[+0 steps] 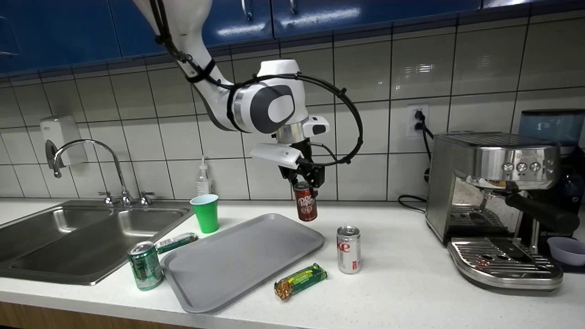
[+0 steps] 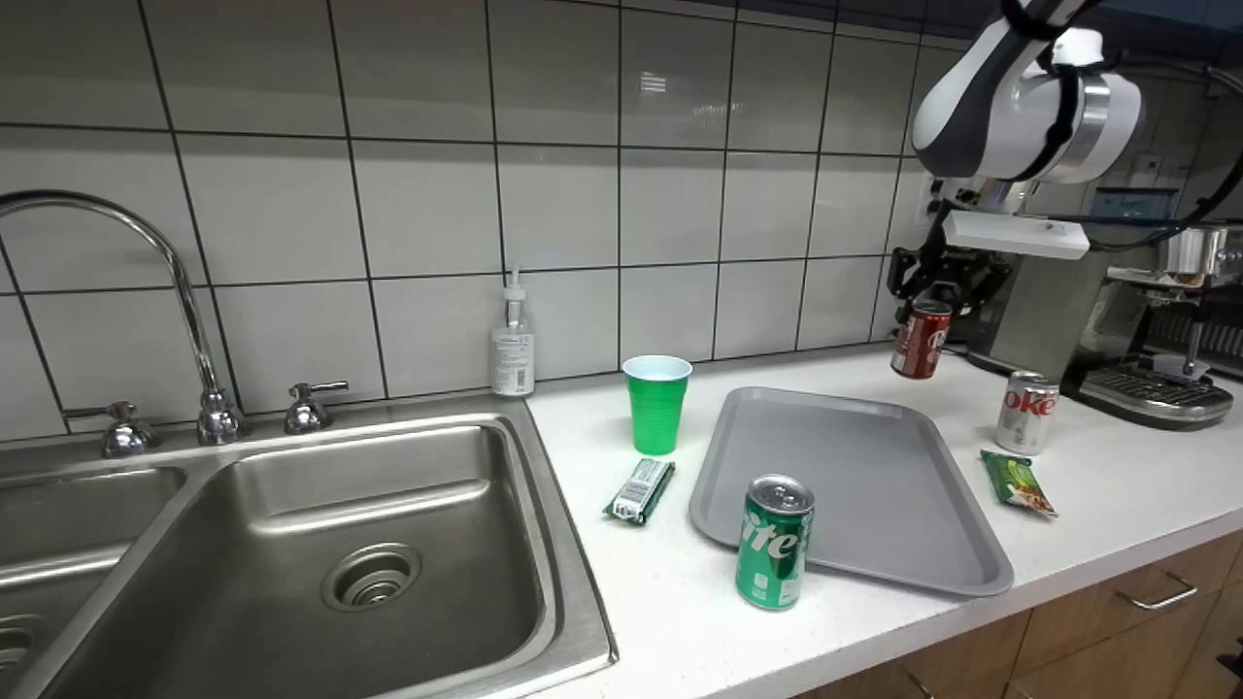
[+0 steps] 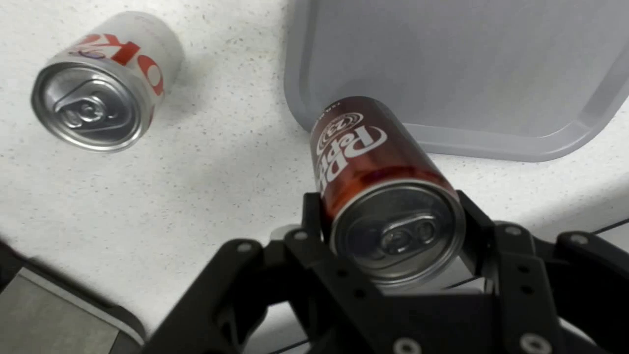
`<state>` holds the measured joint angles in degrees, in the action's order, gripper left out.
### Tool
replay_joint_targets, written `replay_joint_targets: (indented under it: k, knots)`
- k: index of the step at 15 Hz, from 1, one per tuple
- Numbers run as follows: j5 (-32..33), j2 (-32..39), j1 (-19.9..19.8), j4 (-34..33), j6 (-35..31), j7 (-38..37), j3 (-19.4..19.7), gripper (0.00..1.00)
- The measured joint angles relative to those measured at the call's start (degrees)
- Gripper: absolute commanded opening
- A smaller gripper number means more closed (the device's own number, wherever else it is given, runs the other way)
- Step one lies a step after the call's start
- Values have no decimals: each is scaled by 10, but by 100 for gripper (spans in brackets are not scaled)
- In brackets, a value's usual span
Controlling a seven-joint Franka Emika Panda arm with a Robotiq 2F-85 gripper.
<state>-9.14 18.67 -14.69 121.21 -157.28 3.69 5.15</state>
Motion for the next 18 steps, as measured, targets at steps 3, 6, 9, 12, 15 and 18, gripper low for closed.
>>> replay_joint_targets:
  k: [3, 6, 9, 12, 15, 18]
  knots:
    - [0, 3, -4, -7, 1, 0, 10, 39]
    - [0, 14, -7, -18, 3, 0, 19, 39]
    - [0, 31, -11, -34, 4, 0, 25, 39]
    - [0, 52, -17, -54, 5, 0, 30, 39]
    - [0, 76, -24, -78, 10, 0, 32, 39]
    - [0, 98, -30, -102, 16, 0, 34, 39]
